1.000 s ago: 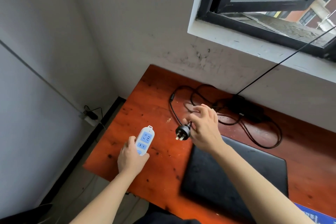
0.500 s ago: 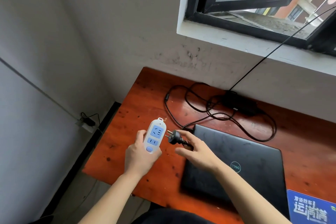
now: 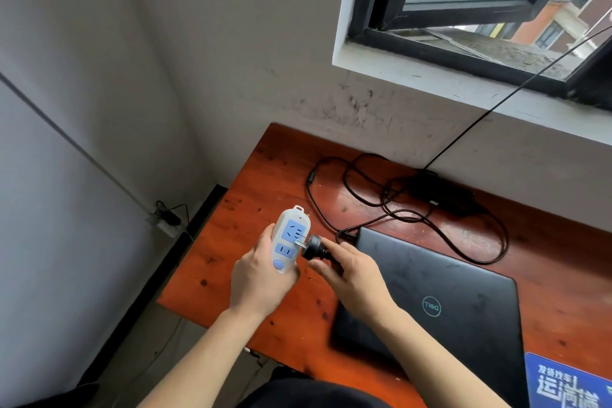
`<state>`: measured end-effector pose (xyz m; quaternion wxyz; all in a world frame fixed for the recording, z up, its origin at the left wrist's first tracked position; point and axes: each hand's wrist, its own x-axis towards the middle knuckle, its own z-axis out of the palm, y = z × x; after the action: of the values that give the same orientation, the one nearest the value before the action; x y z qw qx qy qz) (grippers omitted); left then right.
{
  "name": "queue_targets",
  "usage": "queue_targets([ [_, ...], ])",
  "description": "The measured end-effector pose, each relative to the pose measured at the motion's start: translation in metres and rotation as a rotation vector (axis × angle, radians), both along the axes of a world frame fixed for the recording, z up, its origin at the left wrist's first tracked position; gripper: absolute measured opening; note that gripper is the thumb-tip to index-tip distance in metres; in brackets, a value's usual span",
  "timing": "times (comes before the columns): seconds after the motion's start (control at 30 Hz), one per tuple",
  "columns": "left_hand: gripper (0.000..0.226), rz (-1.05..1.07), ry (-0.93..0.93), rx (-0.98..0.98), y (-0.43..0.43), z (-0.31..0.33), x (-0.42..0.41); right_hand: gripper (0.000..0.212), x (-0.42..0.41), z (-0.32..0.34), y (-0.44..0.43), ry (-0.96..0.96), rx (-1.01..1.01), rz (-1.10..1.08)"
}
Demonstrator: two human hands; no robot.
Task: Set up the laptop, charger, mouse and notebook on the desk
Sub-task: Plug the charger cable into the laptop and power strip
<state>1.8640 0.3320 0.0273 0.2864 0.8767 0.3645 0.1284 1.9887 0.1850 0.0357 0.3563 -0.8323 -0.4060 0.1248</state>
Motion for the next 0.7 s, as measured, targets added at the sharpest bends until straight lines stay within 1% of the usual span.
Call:
queue_targets([
  [0.13, 0.078, -0.010, 0.001, 0.040, -0.002, 0.005, -0.006, 0.058, -0.002, 0.006, 0.001, -0.036, 0.022, 0.006],
  [0.3, 0.064, 0.005, -0.012, 0.062, -0.006, 0.007, -0.006, 0.053, -0.005, 0.012, -0.001, -0.033, 0.002, -0.005],
  [0.43, 0.061, 0.004, -0.021, 0.095, -0.008, 0.003, -0.008, 0.051, -0.009, 0.016, -0.005, -0.032, -0.025, 0.000],
  [0.57, 0.067, -0.025, -0.002, 0.178, -0.007, 0.002, -0.010, 0.051, -0.011, 0.023, -0.007, -0.154, -0.081, 0.008],
  [0.7, 0.065, -0.029, 0.000, 0.187, -0.005, 0.004, -0.011, 0.043, -0.011, 0.029, -0.002, -0.223, -0.086, 0.024],
])
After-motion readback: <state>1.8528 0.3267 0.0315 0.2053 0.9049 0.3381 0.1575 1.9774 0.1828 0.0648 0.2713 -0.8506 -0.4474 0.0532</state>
